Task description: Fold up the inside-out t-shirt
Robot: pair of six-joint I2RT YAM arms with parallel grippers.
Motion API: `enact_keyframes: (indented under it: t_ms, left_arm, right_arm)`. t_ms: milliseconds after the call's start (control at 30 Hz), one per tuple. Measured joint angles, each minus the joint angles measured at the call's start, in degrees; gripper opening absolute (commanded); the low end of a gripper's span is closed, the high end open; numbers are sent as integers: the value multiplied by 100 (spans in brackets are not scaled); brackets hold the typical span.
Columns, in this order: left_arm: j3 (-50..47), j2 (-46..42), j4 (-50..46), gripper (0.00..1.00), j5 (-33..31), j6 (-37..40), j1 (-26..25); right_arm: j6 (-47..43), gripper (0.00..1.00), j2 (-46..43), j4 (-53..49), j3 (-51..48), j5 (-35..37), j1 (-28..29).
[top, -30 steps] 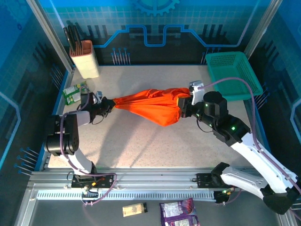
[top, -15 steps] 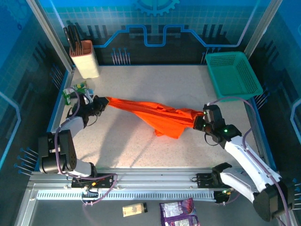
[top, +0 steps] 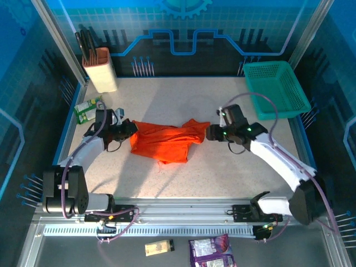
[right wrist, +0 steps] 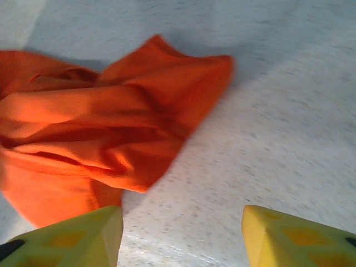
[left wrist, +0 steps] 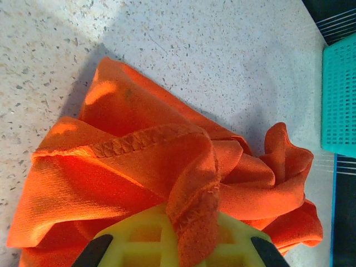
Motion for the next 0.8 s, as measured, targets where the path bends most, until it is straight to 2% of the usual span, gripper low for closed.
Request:
enact_keyframes:
  t_ms: [200, 500, 633, 733, 800]
  left_arm:
    - [0, -155, -201, 1, -35, 127, -74]
    - [0, -376, -295, 1, -39, 155, -160]
    - [0, -433, -337, 1, -39, 168, -190]
    - [0, -450, -356, 1, -39, 170, -197]
    - [0, -450, -356, 1, -39, 190, -201]
  right_arm:
    - [-426, 59, 2050, -170, 1781, -118, 291]
    - [-660, 64, 5112, -1294, 4896, 570, 271]
    - [-702, 64, 5925, -1816, 5775, 748, 249]
    - [-702, 58, 6116, -2109, 5864, 758, 243]
    - [-695, 43, 6133, -2275, 5864, 680, 245]
